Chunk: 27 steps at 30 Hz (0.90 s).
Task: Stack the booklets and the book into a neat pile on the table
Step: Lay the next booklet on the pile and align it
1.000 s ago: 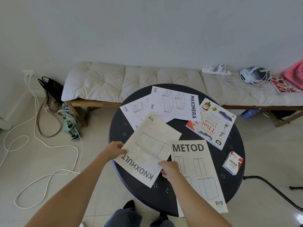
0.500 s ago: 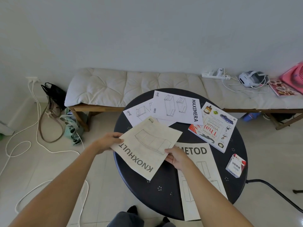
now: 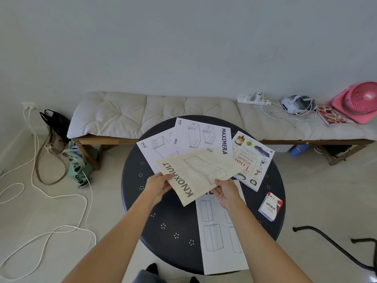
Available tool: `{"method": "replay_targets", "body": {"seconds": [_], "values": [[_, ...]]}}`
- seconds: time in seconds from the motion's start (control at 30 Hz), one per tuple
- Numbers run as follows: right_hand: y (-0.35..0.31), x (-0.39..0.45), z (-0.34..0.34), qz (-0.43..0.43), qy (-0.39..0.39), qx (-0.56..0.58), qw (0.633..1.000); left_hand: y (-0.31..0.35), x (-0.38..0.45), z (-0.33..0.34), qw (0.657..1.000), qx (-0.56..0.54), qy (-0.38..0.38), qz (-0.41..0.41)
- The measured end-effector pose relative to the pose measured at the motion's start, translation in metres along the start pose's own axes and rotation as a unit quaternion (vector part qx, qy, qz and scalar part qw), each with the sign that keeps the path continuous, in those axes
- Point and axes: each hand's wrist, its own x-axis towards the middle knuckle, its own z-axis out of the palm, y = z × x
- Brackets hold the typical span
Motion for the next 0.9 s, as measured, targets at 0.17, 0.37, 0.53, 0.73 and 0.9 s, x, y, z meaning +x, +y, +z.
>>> {"method": "replay_targets", "body": {"seconds": [0.17, 0.37, 0.53, 0.73, 0.9], "values": [[0.003, -0.006, -0.040, -0.002, 0.034, 0.038, 0.999, -0.051, -0.020, 0.050, 0.999, 0.017, -0.010, -0.026], [-0.001, -0.018, -0.081, 0.039, 0.057, 0.044, 0.997, -0.084, -0.034, 0.069, 0.997, 0.077, -0.015, -0.026], [-0.018, -0.017, -0.126, 0.030, 0.115, 0.054, 0.991, -0.061, -0.029, 0.045, 0.983, 0.154, -0.092, -0.042], [-0.027, -0.031, -0.161, 0.074, 0.131, 0.014, 0.989, -0.044, -0.024, 0.031, 0.958, 0.218, -0.164, -0.090], [-0.026, -0.036, -0.167, 0.097, 0.076, -0.014, 0.992, -0.042, -0.021, 0.031, 0.973, 0.136, -0.108, -0.150]]}}
